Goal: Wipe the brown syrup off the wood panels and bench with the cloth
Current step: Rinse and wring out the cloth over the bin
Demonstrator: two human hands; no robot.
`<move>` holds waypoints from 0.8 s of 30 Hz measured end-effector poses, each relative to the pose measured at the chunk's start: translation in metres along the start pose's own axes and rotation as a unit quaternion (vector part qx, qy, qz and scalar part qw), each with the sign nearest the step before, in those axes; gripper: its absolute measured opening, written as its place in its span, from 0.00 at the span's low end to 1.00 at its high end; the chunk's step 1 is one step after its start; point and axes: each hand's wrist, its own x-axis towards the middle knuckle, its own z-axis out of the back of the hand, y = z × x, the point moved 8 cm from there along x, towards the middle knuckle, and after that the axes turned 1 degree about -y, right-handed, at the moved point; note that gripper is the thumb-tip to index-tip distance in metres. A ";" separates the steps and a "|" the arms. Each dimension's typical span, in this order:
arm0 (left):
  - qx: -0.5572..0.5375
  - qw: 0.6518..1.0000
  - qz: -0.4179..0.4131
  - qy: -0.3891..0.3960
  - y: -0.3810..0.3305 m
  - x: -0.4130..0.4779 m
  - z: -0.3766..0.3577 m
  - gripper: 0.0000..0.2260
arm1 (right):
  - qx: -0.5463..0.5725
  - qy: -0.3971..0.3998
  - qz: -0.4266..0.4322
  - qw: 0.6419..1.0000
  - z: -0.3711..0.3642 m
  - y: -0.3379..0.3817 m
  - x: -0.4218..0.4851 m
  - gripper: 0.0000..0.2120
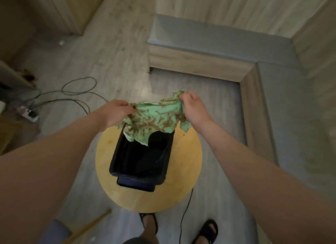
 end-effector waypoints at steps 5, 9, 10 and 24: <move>-0.139 0.988 0.058 0.020 0.064 0.026 -0.009 0.18 | -0.042 0.040 -0.030 0.998 -0.068 -0.028 0.004 0.15; -0.053 0.991 0.090 0.081 0.099 0.046 -0.040 0.09 | -0.106 0.126 -0.140 0.976 -0.106 -0.078 0.002 0.22; -0.017 0.989 0.106 0.105 0.110 0.051 -0.050 0.10 | -0.122 0.158 -0.176 0.964 -0.114 -0.095 0.001 0.23; 0.070 0.987 0.105 0.101 0.133 0.106 -0.120 0.17 | -0.340 0.201 -0.138 0.908 -0.177 -0.175 0.048 0.31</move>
